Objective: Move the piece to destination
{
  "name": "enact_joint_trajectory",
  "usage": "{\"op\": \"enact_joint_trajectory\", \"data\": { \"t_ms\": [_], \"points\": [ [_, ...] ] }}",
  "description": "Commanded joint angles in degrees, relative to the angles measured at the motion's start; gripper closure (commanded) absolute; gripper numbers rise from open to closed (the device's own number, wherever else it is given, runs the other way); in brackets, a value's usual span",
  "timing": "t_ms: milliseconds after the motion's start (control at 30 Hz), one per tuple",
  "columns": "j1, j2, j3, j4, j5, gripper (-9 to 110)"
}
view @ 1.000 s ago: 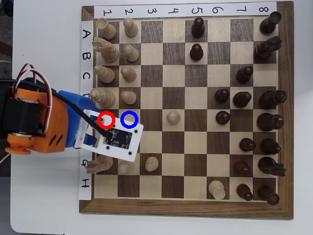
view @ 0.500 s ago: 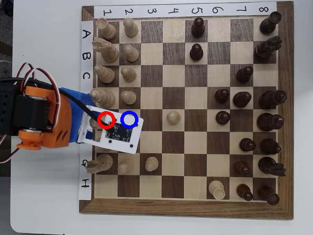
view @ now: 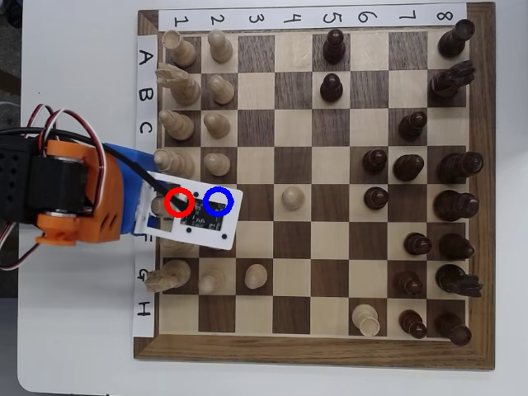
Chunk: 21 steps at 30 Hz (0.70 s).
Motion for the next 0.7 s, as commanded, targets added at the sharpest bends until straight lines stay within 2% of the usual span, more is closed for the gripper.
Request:
{"op": "enact_joint_trajectory", "data": {
  "t_ms": [0, 667],
  "points": [
    [-2.0, 0.8, 0.9, -4.0, 8.8, 87],
    [1.1, 2.2, 5.6, -10.7, 8.3, 87]
  ]
}}
